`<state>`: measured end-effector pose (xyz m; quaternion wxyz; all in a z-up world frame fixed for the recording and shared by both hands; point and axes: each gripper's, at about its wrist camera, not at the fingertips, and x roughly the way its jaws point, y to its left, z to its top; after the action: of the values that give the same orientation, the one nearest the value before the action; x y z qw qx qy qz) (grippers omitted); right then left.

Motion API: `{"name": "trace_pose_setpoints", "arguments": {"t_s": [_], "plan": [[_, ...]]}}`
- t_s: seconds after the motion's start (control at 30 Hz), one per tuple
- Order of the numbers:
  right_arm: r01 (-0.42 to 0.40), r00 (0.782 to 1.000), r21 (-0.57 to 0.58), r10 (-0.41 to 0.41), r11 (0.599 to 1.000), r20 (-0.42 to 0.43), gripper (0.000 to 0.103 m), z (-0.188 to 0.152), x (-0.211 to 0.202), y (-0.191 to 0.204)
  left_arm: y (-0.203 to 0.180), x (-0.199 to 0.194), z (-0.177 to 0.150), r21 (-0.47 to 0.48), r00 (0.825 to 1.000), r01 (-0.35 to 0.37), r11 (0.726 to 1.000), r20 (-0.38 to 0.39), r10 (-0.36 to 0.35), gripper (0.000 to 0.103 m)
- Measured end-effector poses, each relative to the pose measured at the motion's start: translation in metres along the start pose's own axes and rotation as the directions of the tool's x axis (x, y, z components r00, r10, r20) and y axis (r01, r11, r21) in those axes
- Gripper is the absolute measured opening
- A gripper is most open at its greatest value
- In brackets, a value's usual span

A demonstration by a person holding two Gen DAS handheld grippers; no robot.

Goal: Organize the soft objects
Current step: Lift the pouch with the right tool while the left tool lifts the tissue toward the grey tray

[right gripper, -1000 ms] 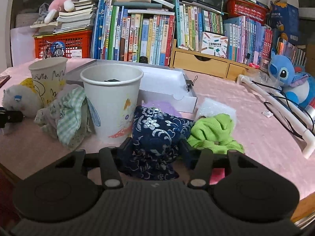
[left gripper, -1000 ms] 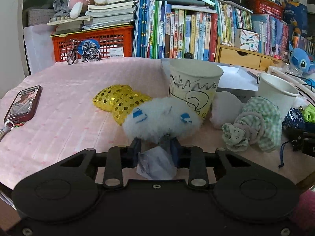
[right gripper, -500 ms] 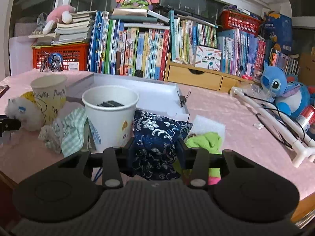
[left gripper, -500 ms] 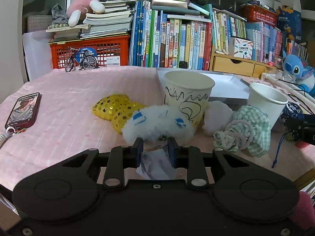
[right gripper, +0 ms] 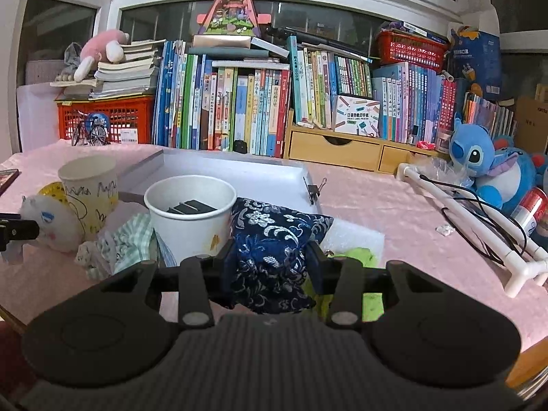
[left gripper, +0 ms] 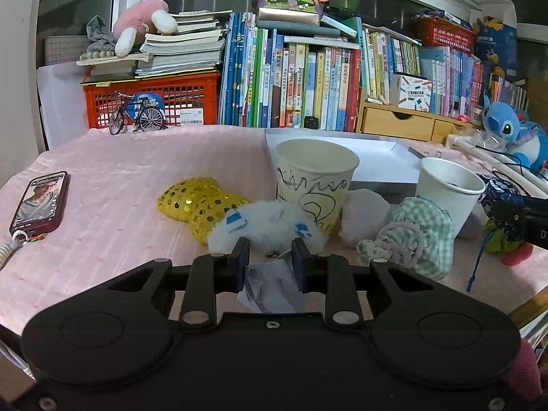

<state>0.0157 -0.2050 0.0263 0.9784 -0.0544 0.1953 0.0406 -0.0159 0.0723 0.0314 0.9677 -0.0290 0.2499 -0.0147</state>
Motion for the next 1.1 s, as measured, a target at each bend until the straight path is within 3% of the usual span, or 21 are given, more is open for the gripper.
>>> {"name": "trace_pose_setpoints", "arguments": {"t_s": [0.3,0.43,0.6,0.87,0.9,0.97,1.0,1.1], "plan": [[-0.012,0.999,0.013,0.012,1.0,0.04,0.046,0.002,-0.005,-0.005,-0.002,-0.006,0.008,-0.01,1.0,0.013,1.0,0.001,-0.013,0.024],[-0.02,0.997,0.022,0.019,1.0,0.072,0.045,0.004,-0.009,-0.009,-0.005,-0.008,0.011,-0.011,1.0,0.027,1.0,0.001,-0.027,0.01],[-0.027,0.994,0.007,0.027,1.0,0.105,0.045,0.008,-0.012,-0.008,-0.01,-0.002,0.009,-0.001,0.999,0.02,1.0,-0.027,-0.02,0.01],[-0.036,0.996,0.024,0.034,0.999,0.081,0.045,0.001,-0.011,-0.012,-0.016,-0.004,0.003,0.037,0.999,-0.037,0.999,-0.011,0.037,0.014],[-0.035,0.996,0.026,0.033,0.999,0.079,0.045,0.0,-0.011,-0.012,-0.016,-0.005,0.003,0.039,0.999,-0.045,0.998,-0.008,0.045,0.017],[-0.033,0.997,0.03,0.031,0.999,0.076,0.045,0.0,-0.011,-0.013,-0.015,-0.004,0.001,0.043,0.998,-0.065,0.997,-0.005,0.066,0.043],[-0.034,0.997,0.032,0.031,0.999,0.075,0.045,0.0,-0.012,-0.014,-0.015,-0.004,-0.001,0.049,0.997,-0.076,0.996,-0.002,0.077,0.049],[-0.034,0.997,0.032,0.032,0.999,0.071,0.045,-0.001,-0.012,-0.014,-0.018,-0.005,-0.007,0.089,0.994,-0.11,0.99,0.004,0.11,0.058]]}}
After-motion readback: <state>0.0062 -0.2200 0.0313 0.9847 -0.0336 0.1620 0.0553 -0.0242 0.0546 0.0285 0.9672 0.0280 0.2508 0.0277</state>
